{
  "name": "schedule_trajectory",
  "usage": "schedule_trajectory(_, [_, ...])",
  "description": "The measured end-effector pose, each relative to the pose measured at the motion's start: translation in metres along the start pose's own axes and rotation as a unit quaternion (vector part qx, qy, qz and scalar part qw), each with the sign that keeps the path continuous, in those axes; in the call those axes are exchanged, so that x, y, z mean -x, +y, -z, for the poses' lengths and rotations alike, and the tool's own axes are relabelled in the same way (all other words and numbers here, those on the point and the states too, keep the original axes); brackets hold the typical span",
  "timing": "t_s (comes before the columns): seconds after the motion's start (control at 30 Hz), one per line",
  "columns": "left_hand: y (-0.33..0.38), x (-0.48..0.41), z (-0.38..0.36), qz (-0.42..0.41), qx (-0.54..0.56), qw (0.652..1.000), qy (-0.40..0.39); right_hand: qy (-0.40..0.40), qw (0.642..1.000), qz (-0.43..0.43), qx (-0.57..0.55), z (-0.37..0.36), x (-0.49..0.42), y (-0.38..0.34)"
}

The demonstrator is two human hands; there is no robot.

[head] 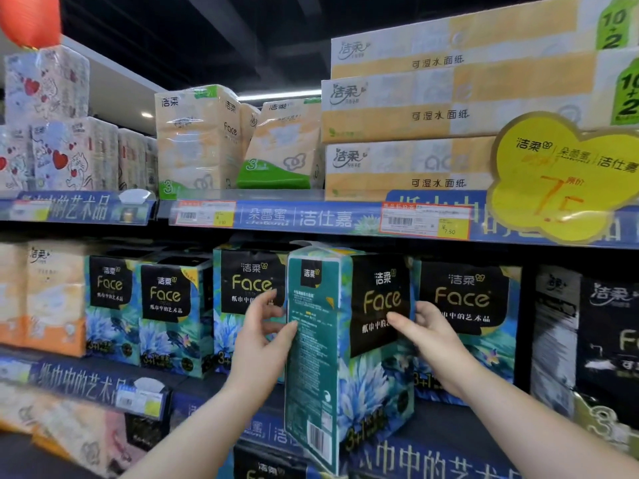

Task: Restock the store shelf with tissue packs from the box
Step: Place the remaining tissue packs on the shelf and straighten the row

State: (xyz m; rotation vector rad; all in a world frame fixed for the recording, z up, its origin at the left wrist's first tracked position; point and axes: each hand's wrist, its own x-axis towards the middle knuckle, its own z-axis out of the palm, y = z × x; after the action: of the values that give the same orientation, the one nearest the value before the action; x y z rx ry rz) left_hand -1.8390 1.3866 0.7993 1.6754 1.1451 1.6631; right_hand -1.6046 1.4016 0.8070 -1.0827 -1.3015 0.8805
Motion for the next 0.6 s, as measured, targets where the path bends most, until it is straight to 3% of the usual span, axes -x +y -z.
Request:
schedule_trajectory(0.1, [0.004,0.020,-0.011,-0.065,-0.073,0.995,0.030,0.007,1.000,0.003,0.008,-0.002,0.000,0.001])
schedule_trajectory(0.3, [0.013,0.023,-0.026,0.026,-0.153,0.986,-0.068,0.019,0.999,0.028,-0.021,-0.007,0.008,-0.006])
schedule_trajectory(0.6, [0.009,0.004,-0.032,0.025,-0.041,0.987,-0.152,0.103,0.989,0.097,0.051,0.011,0.028,-0.014])
